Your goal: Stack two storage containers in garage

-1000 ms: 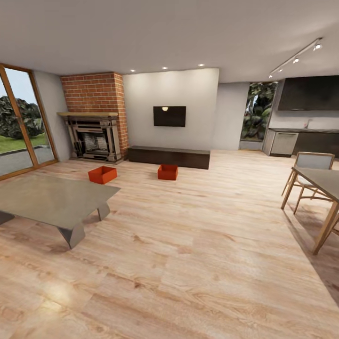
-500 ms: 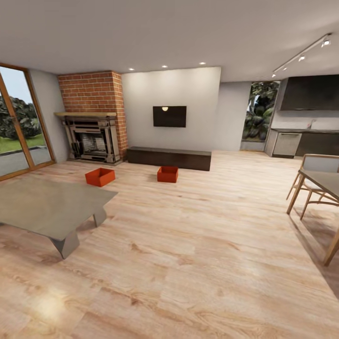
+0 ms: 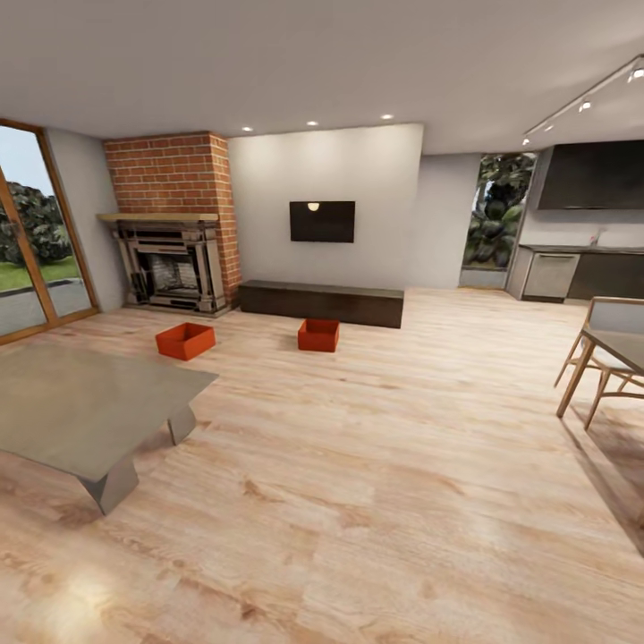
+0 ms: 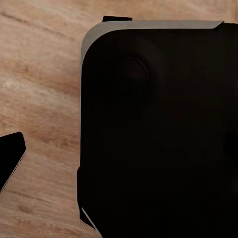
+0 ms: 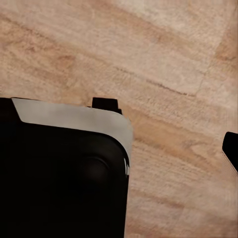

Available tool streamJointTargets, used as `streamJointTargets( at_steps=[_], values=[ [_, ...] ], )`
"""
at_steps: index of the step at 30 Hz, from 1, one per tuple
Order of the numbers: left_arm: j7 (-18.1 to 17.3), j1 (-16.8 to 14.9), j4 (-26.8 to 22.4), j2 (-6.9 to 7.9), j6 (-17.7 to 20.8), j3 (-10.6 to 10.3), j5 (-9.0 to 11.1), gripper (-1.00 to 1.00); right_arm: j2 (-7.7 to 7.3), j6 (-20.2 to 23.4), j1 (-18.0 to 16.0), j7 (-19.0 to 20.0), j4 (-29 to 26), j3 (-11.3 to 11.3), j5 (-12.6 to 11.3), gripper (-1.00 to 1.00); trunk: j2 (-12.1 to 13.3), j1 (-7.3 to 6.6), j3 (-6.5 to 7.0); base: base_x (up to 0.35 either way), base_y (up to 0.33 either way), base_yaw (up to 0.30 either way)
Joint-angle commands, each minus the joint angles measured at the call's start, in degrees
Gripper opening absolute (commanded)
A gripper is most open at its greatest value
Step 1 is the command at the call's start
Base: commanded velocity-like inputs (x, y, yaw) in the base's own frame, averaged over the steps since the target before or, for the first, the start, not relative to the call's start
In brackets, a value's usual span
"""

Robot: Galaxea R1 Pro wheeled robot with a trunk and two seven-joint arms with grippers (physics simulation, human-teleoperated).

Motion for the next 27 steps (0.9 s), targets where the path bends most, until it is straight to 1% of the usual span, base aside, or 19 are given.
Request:
streamJointTargets(
  at_steps=[1,27],
  values=[
    [0.1,0.0,0.0,-0.02,-0.2,0.0,0.3,1.0,0.03,-0.2,0.0,0.0,0.1,0.5,-0.5,1.0,0.0,0.03,-0.06,0.323,0.0,0.0],
    [0.0,0.0,0.0,0.03,-0.5,0.1,0.3,1.0,-0.02,-0.2,0.0,0.0,0.1,0.5,-0.3,1.0,0.0,0.03,-0.06,0.323,0.0,0.0]
  ],
)
